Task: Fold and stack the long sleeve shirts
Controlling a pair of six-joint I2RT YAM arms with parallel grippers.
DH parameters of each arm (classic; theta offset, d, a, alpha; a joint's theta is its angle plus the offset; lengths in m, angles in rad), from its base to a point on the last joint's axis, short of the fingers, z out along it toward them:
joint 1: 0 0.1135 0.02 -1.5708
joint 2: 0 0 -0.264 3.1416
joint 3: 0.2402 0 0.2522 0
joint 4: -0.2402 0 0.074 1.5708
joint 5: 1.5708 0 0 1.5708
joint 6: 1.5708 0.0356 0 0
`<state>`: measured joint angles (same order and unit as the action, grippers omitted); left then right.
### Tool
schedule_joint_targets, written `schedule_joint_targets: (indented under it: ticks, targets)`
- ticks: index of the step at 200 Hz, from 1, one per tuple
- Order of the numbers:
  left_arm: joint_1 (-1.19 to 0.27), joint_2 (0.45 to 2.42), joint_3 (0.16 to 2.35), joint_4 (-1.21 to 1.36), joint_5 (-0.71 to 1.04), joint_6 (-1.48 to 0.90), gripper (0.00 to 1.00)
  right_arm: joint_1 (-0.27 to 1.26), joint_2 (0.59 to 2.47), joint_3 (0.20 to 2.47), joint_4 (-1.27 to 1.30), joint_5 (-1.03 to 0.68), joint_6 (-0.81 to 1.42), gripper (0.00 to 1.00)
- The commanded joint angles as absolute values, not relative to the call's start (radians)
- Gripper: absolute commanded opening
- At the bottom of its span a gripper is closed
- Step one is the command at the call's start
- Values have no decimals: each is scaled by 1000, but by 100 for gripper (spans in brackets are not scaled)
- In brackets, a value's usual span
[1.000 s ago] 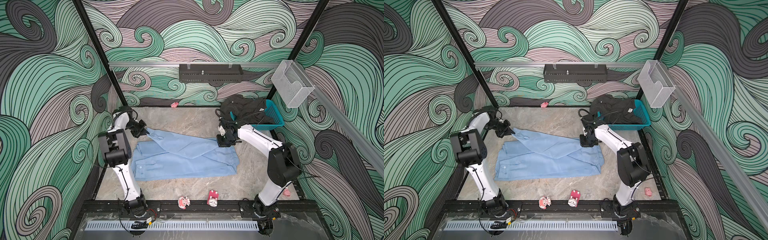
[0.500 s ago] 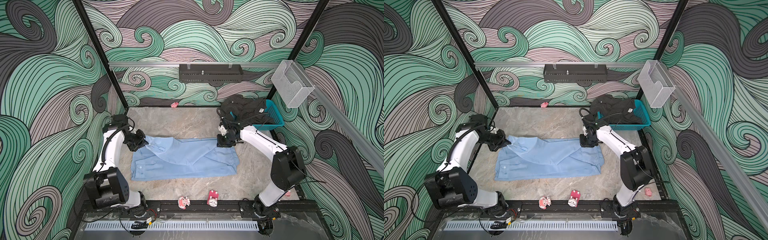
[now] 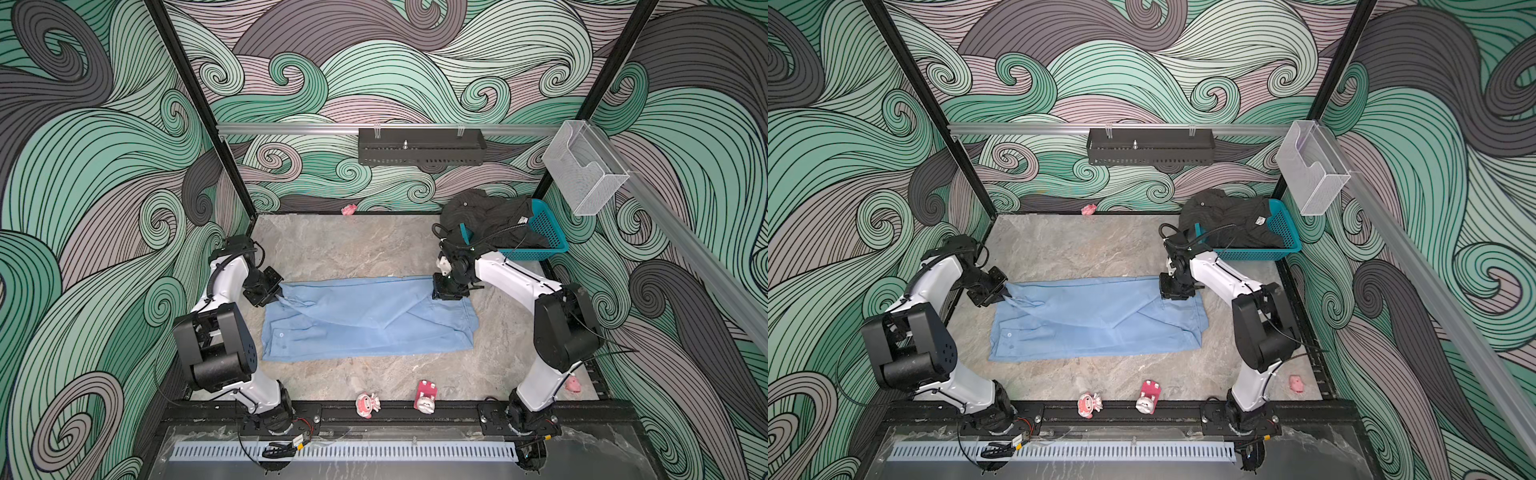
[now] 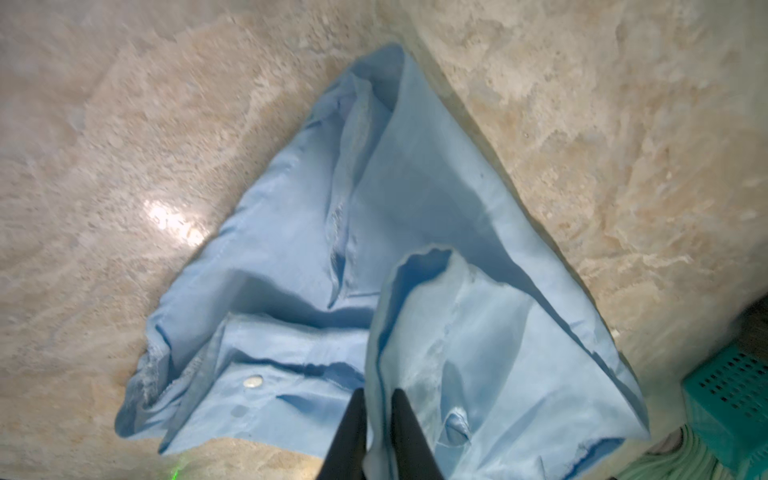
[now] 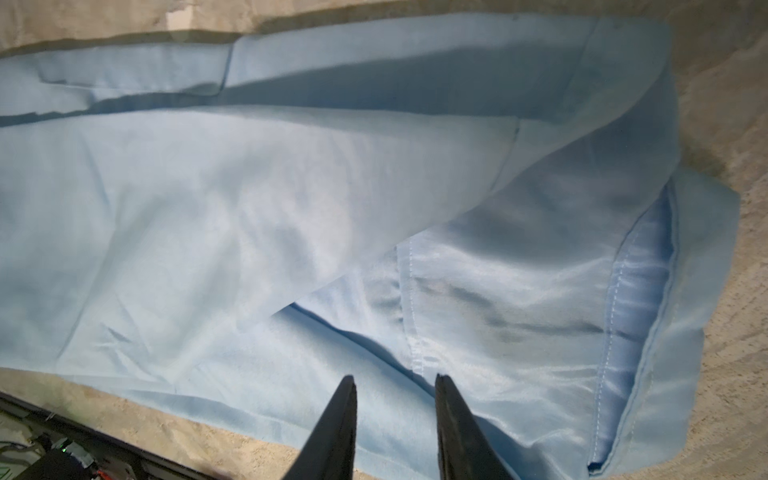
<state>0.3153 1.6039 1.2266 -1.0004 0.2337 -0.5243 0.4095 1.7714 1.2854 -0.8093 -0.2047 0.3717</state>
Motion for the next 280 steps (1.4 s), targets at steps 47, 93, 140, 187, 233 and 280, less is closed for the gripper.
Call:
schedule_joint_targets:
  ticks: [47,93,140,187,233,280]
  targets:
    - [328,1529,1249,-1061,100,-479,65,383,1766,1218,-825,-183,417,33]
    - [222,1555,1226,-984,319,-427,53,386,1856,1210,-793,-173,434,26]
    - [46,1859,1264,-981,394,-439,45,393,2011,1337,-790,-92,413,17]
    - [35,1957,1183,-994,425,-446,44,395,2184,1614,-807,-40,313,10]
    - [-67,1865,1037,-955,562,-487,44,413,2449,2169,-936,-69,203,11]
    - [-79,1668,1250,-1118,456,-451,61,478,2314,2277,-983,-28,224,33]
